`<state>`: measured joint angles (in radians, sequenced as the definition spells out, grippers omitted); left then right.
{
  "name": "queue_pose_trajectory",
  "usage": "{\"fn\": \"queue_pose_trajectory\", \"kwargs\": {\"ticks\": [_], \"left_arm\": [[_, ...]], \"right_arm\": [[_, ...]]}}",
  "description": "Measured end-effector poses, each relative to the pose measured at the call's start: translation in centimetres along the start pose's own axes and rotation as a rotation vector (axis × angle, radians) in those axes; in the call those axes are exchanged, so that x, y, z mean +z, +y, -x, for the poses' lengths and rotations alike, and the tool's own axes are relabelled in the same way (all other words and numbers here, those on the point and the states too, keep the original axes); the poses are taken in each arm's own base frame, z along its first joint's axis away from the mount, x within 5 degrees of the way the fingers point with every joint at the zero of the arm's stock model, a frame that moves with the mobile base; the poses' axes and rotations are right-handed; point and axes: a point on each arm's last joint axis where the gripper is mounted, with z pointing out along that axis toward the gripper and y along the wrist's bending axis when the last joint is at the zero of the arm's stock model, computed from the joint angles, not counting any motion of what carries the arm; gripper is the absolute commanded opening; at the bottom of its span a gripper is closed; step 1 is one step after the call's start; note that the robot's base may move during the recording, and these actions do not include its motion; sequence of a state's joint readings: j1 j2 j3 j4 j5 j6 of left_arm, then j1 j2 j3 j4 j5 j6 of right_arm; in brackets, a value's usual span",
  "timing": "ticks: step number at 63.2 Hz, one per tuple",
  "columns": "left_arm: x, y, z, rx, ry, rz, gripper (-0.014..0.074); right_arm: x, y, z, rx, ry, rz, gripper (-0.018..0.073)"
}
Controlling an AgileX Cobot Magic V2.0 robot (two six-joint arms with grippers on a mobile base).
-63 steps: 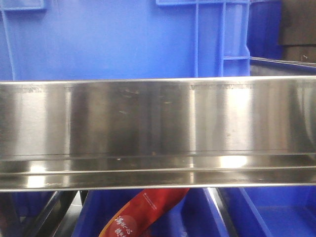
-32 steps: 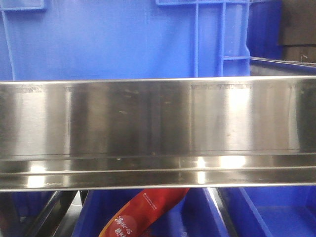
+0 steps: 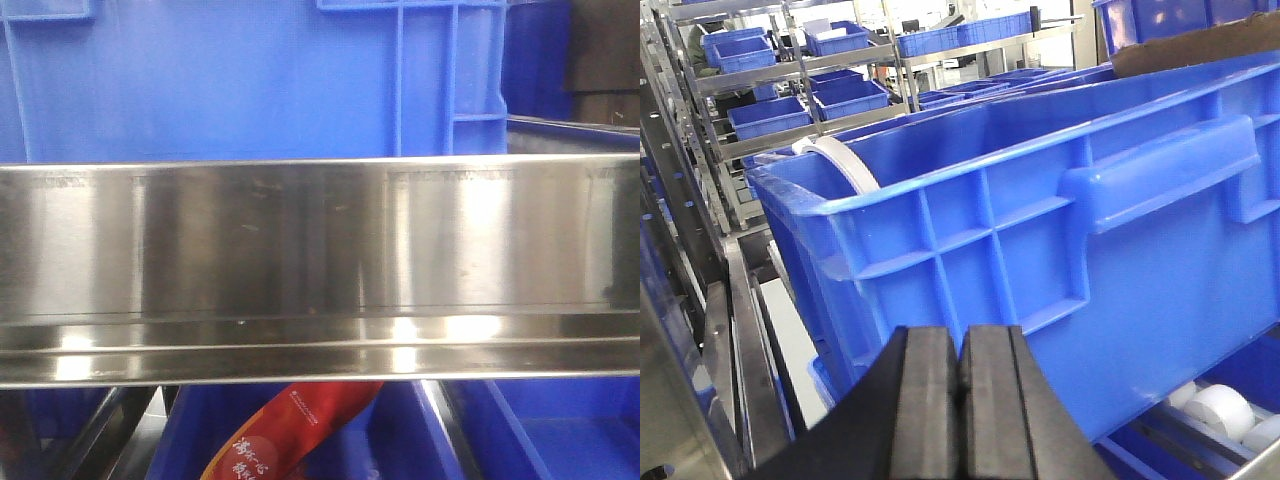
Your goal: Grab PVC pipe and place in blue bin
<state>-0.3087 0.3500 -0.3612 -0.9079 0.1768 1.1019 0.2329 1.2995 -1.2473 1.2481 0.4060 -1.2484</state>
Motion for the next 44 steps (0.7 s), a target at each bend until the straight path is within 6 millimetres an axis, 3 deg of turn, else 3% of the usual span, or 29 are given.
{"fn": "queue_pose_trajectory", "kwargs": {"ticks": [16, 32, 44], "left_arm": [[0.0, 0.0, 0.0, 0.0, 0.0, 0.0, -0.0111], [0.0, 0.0, 0.0, 0.0, 0.0, 0.0, -0.0111], [0.0, 0.0, 0.0, 0.0, 0.0, 0.0, -0.0111]], "right_arm": [[1.6, -0.4, -1.4, 0.016, 0.046, 0.005, -0.0138], [2.0, -0.2, -1.6, 0.012, 0.051, 0.004, 0.0188], [2.0, -0.4, -1.6, 0.01, 0.047, -0.009, 0.0144]]}}
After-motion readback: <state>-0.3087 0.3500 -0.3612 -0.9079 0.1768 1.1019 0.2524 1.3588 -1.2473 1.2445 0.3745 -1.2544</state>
